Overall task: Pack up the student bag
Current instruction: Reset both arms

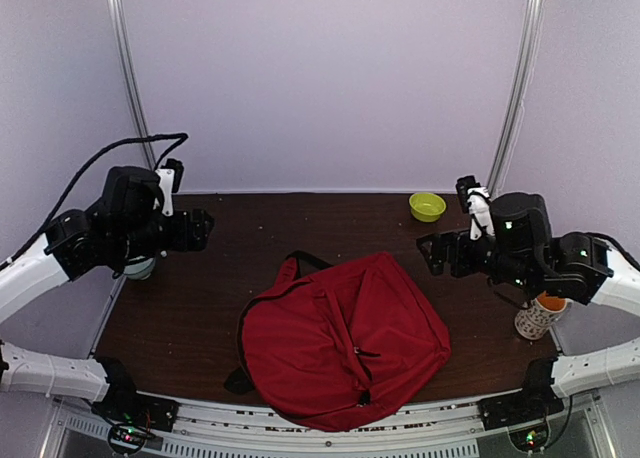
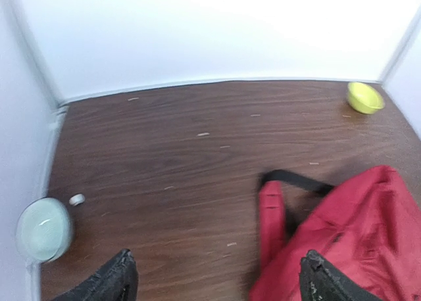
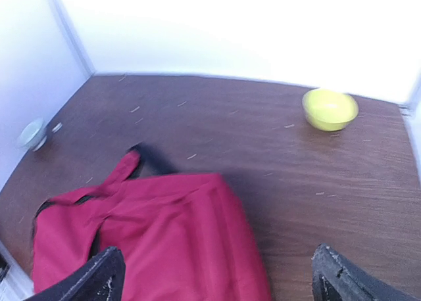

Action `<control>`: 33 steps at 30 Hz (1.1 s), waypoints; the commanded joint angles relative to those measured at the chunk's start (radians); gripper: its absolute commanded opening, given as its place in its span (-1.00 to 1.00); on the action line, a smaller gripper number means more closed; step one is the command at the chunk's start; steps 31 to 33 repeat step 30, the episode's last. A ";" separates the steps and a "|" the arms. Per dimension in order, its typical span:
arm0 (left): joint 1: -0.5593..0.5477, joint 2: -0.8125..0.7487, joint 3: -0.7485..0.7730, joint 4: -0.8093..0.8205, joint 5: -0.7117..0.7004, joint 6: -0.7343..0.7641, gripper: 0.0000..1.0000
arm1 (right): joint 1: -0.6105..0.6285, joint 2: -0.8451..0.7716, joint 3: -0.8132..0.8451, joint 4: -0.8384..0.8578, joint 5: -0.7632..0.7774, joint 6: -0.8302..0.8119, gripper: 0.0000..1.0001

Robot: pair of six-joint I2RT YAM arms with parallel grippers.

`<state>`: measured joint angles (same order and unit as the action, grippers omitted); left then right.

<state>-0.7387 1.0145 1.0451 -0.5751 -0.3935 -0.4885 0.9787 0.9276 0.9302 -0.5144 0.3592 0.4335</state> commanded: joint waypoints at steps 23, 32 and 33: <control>0.009 -0.531 -0.358 -0.202 -0.573 -0.089 0.95 | -0.125 -0.220 -0.267 0.205 0.195 -0.108 1.00; 0.009 -0.517 -0.362 -0.207 -0.591 -0.100 0.95 | -0.126 -0.220 -0.279 0.245 0.197 -0.124 1.00; 0.009 -0.517 -0.362 -0.207 -0.591 -0.100 0.95 | -0.126 -0.220 -0.279 0.245 0.197 -0.124 1.00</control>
